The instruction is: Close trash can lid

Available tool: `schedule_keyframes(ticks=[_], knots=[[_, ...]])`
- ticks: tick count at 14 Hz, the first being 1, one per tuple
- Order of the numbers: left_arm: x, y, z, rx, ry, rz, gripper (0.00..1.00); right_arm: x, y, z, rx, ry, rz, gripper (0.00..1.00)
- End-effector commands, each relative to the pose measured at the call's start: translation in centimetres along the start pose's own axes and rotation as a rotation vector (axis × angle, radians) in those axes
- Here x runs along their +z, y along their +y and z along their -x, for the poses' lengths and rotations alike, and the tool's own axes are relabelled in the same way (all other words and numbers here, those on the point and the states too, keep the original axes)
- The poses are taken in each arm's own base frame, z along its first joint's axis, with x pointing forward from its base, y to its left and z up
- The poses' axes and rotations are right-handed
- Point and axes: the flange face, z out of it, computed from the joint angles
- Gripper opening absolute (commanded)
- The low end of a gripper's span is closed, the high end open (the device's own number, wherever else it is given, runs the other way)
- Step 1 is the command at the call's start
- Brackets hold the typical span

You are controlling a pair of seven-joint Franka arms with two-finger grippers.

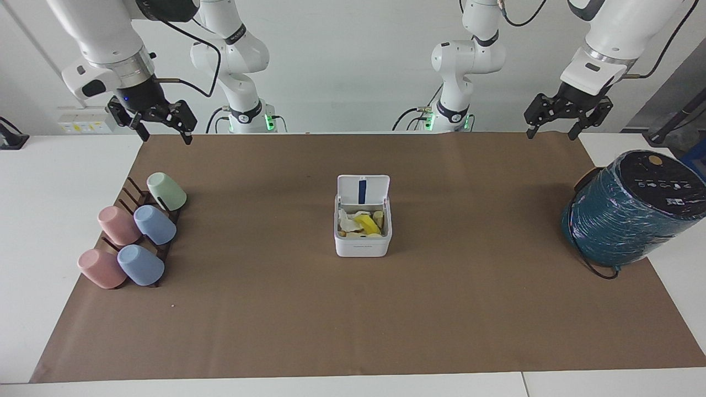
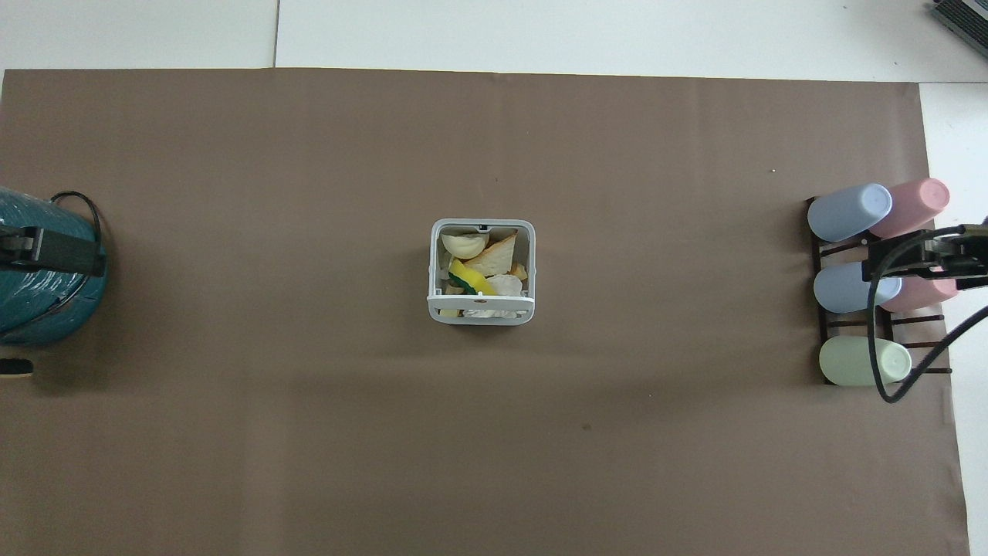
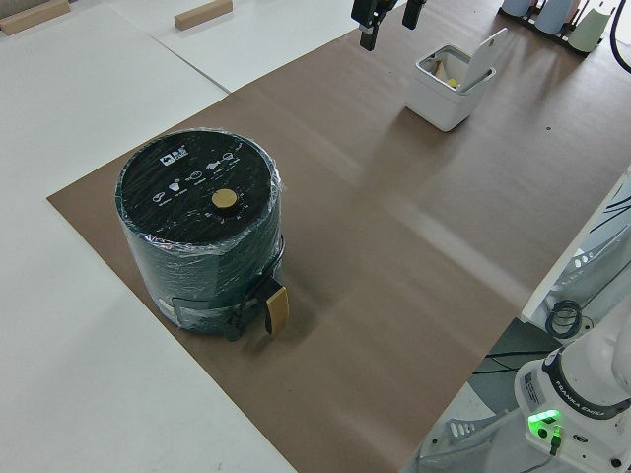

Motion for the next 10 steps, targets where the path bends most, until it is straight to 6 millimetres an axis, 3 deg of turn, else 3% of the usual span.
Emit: schedule_keyframes(ticks=[1, 8, 9, 10], knots=[[0.1, 0.1, 0.9, 0.012, -0.002, 0.014, 1.0, -0.3, 0.2, 0.6, -0.022, -0.006, -0.003, 1.0], [-0.2, 0.7, 0.4, 0.008, 0.042, 0.01, 1.0, -0.3, 0.2, 0.6, -0.022, -0.006, -0.003, 1.0], [-0.1, 1.0, -0.1, 0.012, 0.068, 0.009, 1.0, -0.3, 0.2, 0.6, -0.022, -0.006, -0.003, 1.0], [0.4, 2.8, -0.4, 0.045, 0.086, 0.007, 1.0, -0.3, 0.2, 0.6, -0.022, -0.006, -0.003, 1.0]])
